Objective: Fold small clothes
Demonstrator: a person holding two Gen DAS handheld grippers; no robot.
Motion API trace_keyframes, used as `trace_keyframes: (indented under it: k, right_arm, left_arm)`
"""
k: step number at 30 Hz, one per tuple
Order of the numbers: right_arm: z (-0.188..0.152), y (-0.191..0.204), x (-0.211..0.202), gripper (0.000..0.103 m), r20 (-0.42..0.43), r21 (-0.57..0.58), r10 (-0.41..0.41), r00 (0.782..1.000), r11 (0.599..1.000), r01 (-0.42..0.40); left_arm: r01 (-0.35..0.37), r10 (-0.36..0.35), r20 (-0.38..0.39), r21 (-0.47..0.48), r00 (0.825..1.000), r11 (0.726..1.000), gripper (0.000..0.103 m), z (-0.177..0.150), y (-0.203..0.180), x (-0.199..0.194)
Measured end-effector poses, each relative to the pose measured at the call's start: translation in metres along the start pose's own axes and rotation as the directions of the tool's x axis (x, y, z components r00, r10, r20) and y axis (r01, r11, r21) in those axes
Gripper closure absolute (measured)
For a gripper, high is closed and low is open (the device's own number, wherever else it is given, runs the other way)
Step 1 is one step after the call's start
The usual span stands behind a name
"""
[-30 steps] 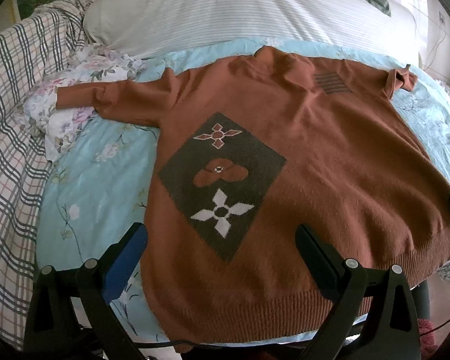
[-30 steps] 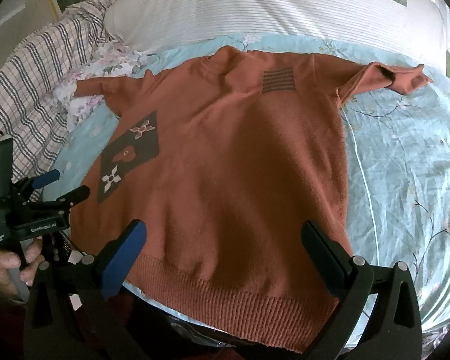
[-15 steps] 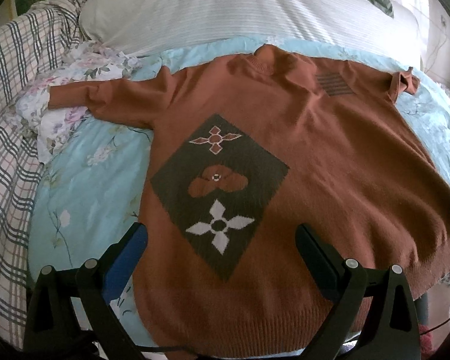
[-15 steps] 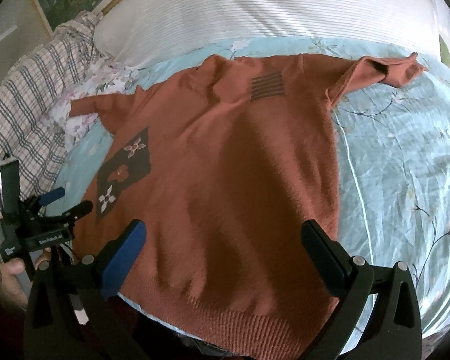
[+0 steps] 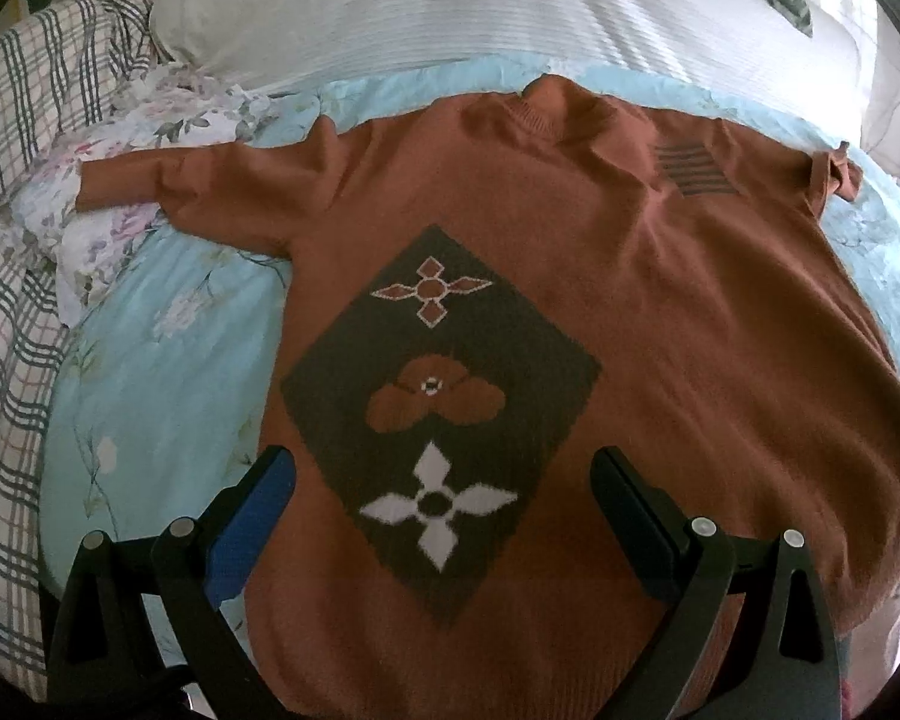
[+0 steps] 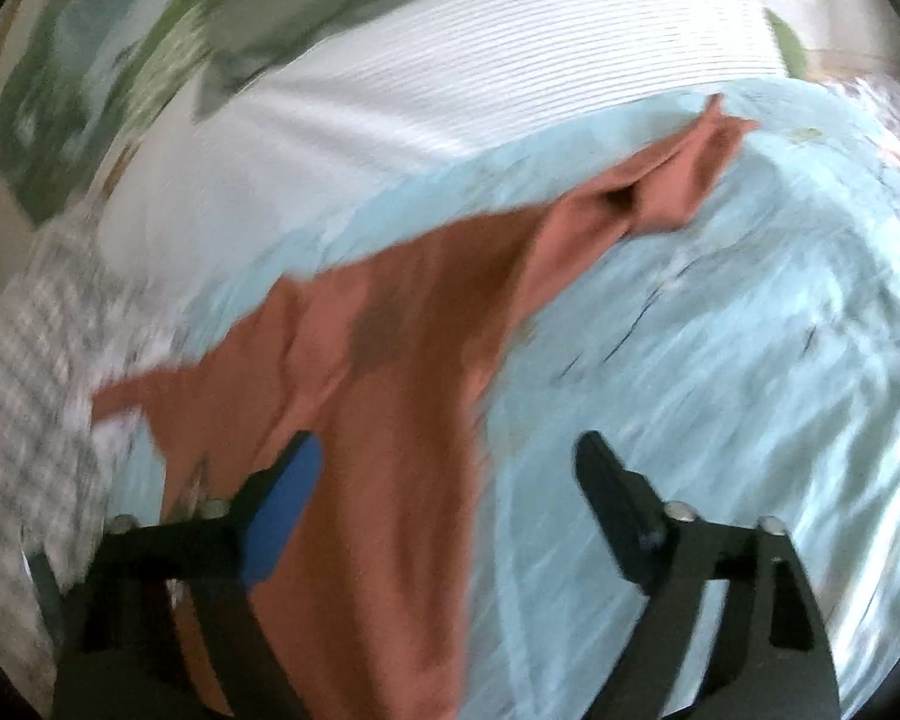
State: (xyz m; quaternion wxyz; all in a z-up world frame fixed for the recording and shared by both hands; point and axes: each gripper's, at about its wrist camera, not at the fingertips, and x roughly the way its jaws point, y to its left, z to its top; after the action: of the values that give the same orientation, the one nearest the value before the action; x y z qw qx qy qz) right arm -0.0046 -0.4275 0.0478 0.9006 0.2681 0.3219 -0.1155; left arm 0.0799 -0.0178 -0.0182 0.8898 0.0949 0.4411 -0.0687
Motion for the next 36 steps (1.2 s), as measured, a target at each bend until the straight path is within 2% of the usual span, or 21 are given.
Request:
trace_keyframes:
  k: [1, 4, 6, 8, 12, 14, 19, 20, 21, 23, 24, 26, 28, 30, 31, 33, 36]
  right_arm:
    - [0.015, -0.009, 0.006, 0.023, 0.012, 0.014, -0.044, 0.999, 0.999, 0.043]
    - [0.058, -0.036, 0.021, 0.027, 0.050, 0.055, -0.077, 0.996, 0.996, 0.075]
    - [0.087, -0.054, 0.036, 0.038, 0.058, 0.085, -0.112, 0.992, 0.991, 0.107]
    - [0.118, -0.073, 0.054, 0.043, 0.070, 0.109, -0.159, 0.985, 0.982, 0.151]
    - [0.164, -0.107, 0.082, 0.045, 0.089, 0.155, -0.231, 0.969, 0.964, 0.216]
    - [0.187, -0.121, 0.099, 0.045, 0.095, 0.165, -0.286, 0.953, 0.949, 0.268]
    - [0.220, -0.159, 0.136, 0.046, 0.067, 0.213, -0.371, 0.926, 0.912, 0.350]
    - [0.223, -0.162, 0.144, 0.052, 0.052, 0.200, -0.383, 0.922, 0.909, 0.366]
    - [0.225, -0.167, 0.152, 0.071, 0.026, 0.190, -0.383, 0.923, 0.909, 0.372]
    - [0.223, -0.169, 0.160, 0.089, 0.001, 0.182, -0.379, 0.925, 0.910, 0.372]
    - [0.221, -0.165, 0.157, 0.095, 0.011, 0.173, -0.371, 0.929, 0.915, 0.364]
    - [0.216, -0.150, 0.146, 0.097, 0.051, 0.148, -0.317, 0.947, 0.940, 0.307]
    - [0.209, -0.128, 0.134, 0.097, 0.073, 0.125, -0.217, 0.974, 0.970, 0.207]
    - [0.200, -0.100, 0.125, 0.097, 0.082, 0.082, -0.132, 0.988, 0.989, 0.125]
    - [0.192, -0.078, 0.117, 0.097, 0.079, 0.048, -0.060, 0.995, 0.997, 0.056]
    - [0.177, -0.039, 0.110, 0.097, 0.058, -0.013, 0.030, 0.998, 0.999, -0.029]
    - [0.146, 0.029, 0.106, 0.097, -0.008, -0.100, 0.174, 0.985, 0.980, -0.174]
  left_arm:
    - [0.000, 0.000, -0.002, -0.003, 1.000, 1.000, 0.004, 0.003, 0.000, 0.002]
    - [0.013, -0.013, -0.025, -0.007, 1.000, 1.000, 0.004, 0.012, -0.003, 0.009]
    - [0.016, -0.016, -0.030, -0.003, 0.999, 1.000, 0.004, 0.021, -0.006, 0.015]
    - [0.017, -0.017, -0.047, 0.003, 0.999, 1.000, 0.004, 0.027, -0.010, 0.023]
    - [0.017, -0.016, -0.077, 0.020, 0.997, 1.000, 0.004, 0.038, -0.019, 0.039]
    - [0.019, -0.017, -0.099, 0.027, 0.995, 0.999, 0.004, 0.044, -0.024, 0.050]
    - [0.035, -0.032, -0.121, 0.024, 0.992, 0.999, 0.004, 0.056, -0.035, 0.070]
    - [0.040, -0.037, -0.121, 0.022, 0.992, 0.999, 0.004, 0.060, -0.037, 0.073]
    - [0.042, -0.039, -0.125, 0.022, 0.991, 0.999, 0.004, 0.061, -0.039, 0.075]
    - [0.051, -0.048, -0.124, 0.022, 0.991, 0.998, 0.004, 0.063, -0.041, 0.077]
    - [0.056, -0.053, -0.121, 0.024, 0.991, 0.998, 0.004, 0.063, -0.041, 0.076]
    - [0.061, -0.057, -0.114, 0.027, 0.992, 0.998, 0.004, 0.063, -0.041, 0.076]
    - [0.064, -0.060, -0.111, 0.030, 0.992, 0.998, 0.004, 0.061, -0.042, 0.075]
    - [0.070, -0.066, -0.106, 0.028, 0.992, 0.997, 0.004, 0.058, -0.041, 0.073]
    - [0.075, -0.072, -0.105, 0.025, 0.992, 0.997, 0.004, 0.057, -0.041, 0.070]
    - [0.086, -0.084, -0.096, 0.017, 0.992, 0.996, 0.004, 0.054, -0.038, 0.064]
    - [0.088, -0.088, -0.082, 0.000, 0.993, 0.996, 0.004, 0.048, -0.031, 0.056]
